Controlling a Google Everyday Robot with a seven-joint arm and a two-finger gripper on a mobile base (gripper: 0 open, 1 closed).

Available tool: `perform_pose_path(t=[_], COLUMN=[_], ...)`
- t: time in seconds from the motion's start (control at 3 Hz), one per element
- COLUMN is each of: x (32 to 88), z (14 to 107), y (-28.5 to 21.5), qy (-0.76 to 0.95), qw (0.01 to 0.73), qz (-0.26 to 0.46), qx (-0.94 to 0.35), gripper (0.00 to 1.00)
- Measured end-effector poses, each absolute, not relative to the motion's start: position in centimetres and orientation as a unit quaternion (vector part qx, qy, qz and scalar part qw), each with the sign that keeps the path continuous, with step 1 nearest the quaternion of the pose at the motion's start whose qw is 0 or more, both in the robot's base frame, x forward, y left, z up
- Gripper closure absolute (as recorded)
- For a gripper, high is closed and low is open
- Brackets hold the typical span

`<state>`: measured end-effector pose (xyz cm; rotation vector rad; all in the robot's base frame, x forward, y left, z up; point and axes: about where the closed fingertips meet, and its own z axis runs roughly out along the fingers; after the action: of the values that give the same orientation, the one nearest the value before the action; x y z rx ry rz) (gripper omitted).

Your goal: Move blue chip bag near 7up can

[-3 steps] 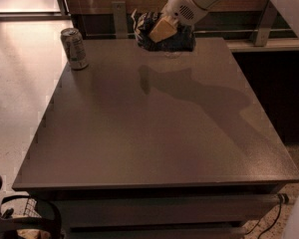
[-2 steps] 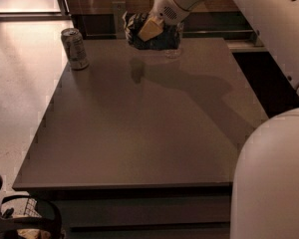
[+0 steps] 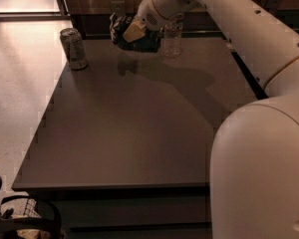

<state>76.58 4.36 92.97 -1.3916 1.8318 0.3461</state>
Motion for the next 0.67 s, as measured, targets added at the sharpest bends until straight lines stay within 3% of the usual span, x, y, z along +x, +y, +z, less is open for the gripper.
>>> perform_pose_path(t=[0.67], x=[76.72], z=[92.64], y=[4.83], qy=[0.722], qw=[0.396], qz=[0.138], qx=[-0.551], gripper=[0.59])
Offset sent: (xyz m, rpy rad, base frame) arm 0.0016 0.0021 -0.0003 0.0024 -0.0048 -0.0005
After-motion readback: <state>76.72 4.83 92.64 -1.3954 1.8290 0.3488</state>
